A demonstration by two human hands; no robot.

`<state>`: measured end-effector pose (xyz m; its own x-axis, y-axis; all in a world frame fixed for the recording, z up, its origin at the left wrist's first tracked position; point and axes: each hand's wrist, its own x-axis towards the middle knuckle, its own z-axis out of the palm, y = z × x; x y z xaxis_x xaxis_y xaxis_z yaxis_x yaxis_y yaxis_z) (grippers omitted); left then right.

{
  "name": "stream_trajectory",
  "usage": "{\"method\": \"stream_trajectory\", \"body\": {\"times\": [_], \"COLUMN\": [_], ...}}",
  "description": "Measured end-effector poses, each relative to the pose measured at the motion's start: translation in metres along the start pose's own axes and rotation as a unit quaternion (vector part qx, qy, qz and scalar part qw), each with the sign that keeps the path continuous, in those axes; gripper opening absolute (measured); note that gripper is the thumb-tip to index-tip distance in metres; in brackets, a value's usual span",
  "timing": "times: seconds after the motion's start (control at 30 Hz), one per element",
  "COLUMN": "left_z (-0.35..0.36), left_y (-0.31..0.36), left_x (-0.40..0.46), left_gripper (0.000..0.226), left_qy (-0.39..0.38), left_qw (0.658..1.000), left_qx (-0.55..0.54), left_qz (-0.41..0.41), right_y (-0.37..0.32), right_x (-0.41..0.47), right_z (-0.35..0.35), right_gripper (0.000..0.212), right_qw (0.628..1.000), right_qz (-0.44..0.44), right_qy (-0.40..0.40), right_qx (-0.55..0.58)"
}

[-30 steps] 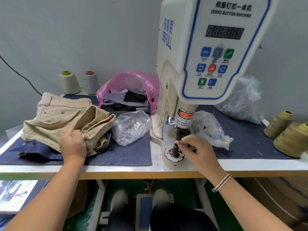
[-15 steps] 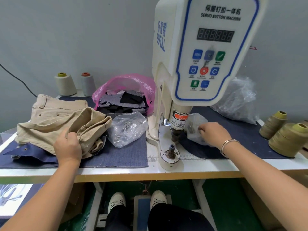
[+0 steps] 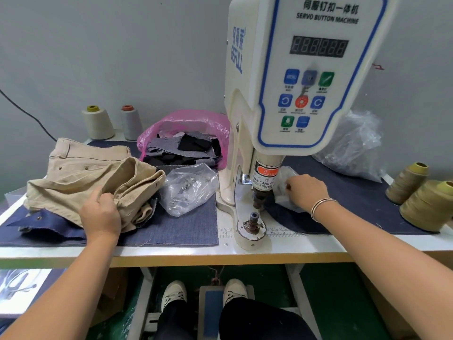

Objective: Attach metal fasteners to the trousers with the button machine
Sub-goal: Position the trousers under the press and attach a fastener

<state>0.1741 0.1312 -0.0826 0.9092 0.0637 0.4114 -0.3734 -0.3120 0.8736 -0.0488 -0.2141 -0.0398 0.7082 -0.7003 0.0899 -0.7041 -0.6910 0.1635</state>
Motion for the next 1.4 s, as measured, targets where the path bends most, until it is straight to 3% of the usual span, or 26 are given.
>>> {"method": "stream_trajectory", "body": {"times": [0.43, 0.6, 0.93, 1.13, 1.27, 1.4], "left_z": [0.001, 0.0, -0.001, -0.002, 0.0, 0.001], "left_y": [0.001, 0.001, 0.004, 0.008, 0.008, 0.012], "left_x": [0.0, 0.0, -0.001, -0.003, -0.005, -0.006], "left_gripper": [0.025, 0.025, 0.031, 0.026, 0.051, 0.05], "left_qy": [0.003, 0.0, -0.003, -0.017, -0.051, -0.072], "left_qw": [1.0, 1.0, 1.0, 1.0, 0.995, 0.989], "left_qx": [-0.005, -0.004, -0.004, 0.013, 0.077, 0.103], "left_qz": [-0.004, -0.003, -0.01, 0.004, 0.047, 0.076], "right_y": [0.001, -0.003, -0.001, -0.006, -0.009, -0.006], "right_x": [-0.002, -0.001, -0.012, -0.016, -0.008, -0.015], "right_z": [0.005, -0.004, -0.003, -0.013, -0.027, -0.025], "right_gripper": [0.022, 0.021, 0.018, 0.023, 0.039, 0.022], "right_qw": [1.0, 0.999, 0.996, 0.996, 0.975, 0.996], "right_qz": [-0.003, -0.017, 0.019, 0.036, 0.08, -0.018], "right_qy": [-0.004, -0.045, 0.005, -0.076, -0.202, -0.088], "right_qx": [-0.015, -0.023, 0.092, 0.042, 0.041, 0.018]}}
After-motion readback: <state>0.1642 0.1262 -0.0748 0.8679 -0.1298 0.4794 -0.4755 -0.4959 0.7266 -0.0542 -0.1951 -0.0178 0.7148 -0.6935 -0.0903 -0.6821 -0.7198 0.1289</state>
